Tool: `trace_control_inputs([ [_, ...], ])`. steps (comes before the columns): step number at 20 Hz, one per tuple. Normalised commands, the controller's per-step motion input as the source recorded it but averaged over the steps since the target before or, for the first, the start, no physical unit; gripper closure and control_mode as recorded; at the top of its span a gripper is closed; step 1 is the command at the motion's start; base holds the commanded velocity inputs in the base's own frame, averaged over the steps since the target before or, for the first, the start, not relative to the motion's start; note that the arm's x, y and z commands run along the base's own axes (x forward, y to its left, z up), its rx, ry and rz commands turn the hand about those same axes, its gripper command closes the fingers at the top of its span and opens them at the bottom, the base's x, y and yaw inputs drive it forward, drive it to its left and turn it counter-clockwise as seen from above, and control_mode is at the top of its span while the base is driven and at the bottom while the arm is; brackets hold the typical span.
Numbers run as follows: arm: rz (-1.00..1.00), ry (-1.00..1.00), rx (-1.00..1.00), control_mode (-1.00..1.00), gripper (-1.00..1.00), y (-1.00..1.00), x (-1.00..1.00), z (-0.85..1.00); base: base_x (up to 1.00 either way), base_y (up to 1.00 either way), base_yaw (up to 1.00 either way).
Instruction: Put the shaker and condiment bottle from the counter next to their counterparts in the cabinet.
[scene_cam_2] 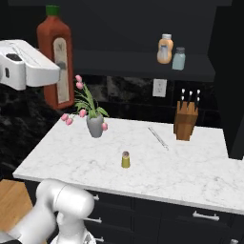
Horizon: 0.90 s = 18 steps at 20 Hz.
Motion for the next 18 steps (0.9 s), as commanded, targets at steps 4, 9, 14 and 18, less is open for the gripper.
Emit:
trace_control_inputs([
  [4,0.04,0.02,-0.09,-1.0,1.0,0.26,0.21,-0.07,0.0,0.0,0.0],
  [9,0.06,0.1,-0.03,-1.0,1.0,0.0,0.7,0.1,0.0,0.0,0.0],
  [14,0.0,0.01,-0.05,-1.0,1.0,-0.07,0.62,0.19,0.0,0.0,0.0],
  [18,0.0,0.0,-0.09,-1.0,1.0,-0.21,0.46,0.07,0.0,0.0,0.0],
])
